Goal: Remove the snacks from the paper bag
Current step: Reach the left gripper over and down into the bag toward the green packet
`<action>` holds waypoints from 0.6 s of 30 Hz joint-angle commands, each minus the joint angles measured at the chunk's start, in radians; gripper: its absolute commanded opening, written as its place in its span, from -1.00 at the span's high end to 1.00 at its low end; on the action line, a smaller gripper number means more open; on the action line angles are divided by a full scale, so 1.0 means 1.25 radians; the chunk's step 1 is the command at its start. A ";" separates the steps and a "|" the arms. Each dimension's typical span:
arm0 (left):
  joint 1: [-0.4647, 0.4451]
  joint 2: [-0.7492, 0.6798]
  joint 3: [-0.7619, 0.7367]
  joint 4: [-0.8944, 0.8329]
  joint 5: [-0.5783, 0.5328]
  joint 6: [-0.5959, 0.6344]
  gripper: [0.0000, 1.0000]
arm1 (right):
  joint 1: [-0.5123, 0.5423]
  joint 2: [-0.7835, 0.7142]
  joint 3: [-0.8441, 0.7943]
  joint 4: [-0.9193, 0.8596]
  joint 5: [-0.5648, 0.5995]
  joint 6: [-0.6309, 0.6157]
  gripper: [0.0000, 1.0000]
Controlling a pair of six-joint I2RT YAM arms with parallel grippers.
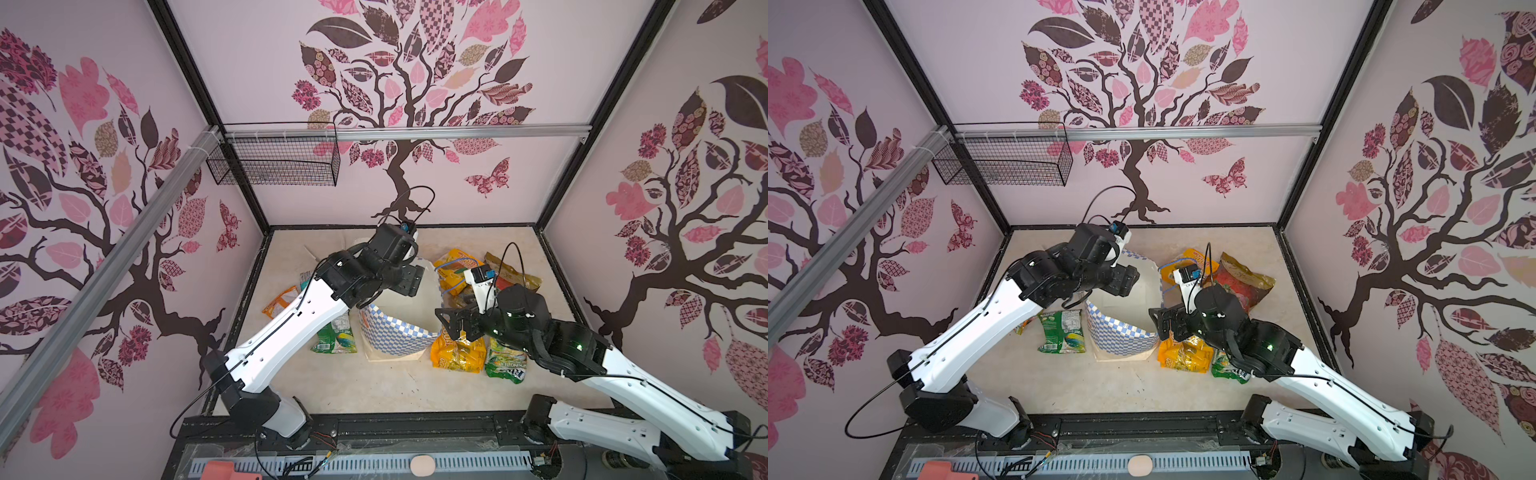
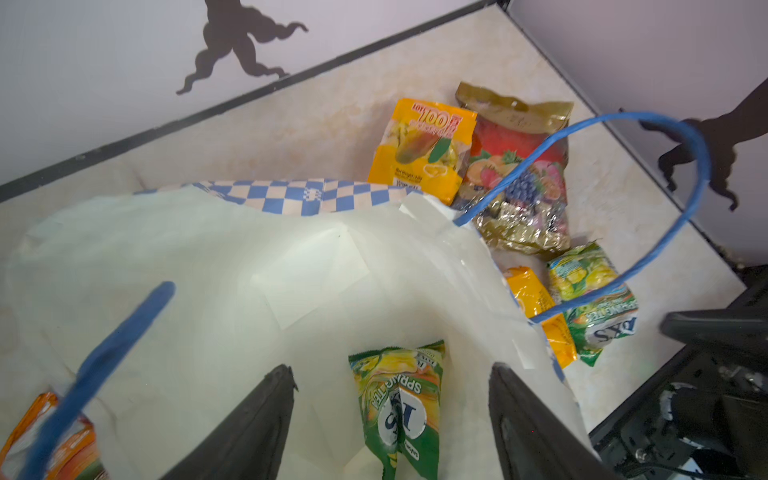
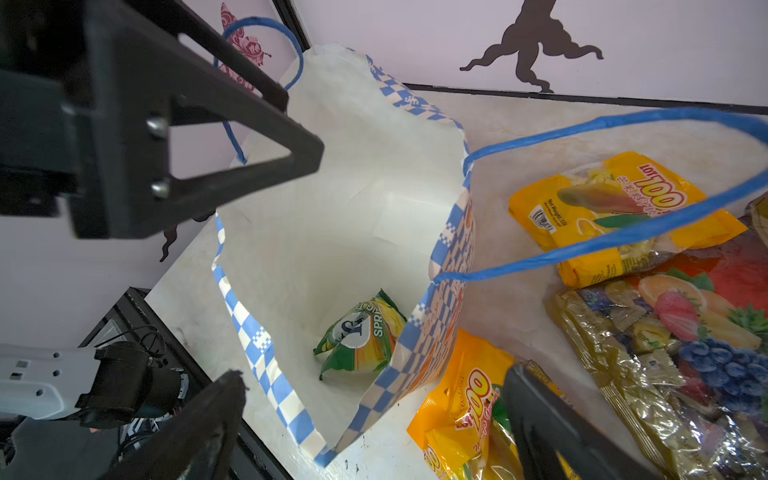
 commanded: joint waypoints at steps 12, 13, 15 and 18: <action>-0.009 0.080 -0.071 -0.134 0.075 0.022 -0.52 | -0.002 -0.021 0.003 -0.003 0.024 0.006 -1.00; -0.009 0.087 -0.080 -0.140 0.069 0.022 -0.52 | -0.002 -0.022 -0.001 -0.002 0.024 0.007 -0.99; -0.009 0.107 -0.093 -0.152 0.067 0.025 -0.53 | -0.003 -0.024 -0.002 -0.001 0.021 0.011 -0.99; -0.009 0.140 -0.105 -0.175 0.069 0.034 -0.53 | -0.003 -0.025 -0.002 -0.003 0.018 0.014 -0.99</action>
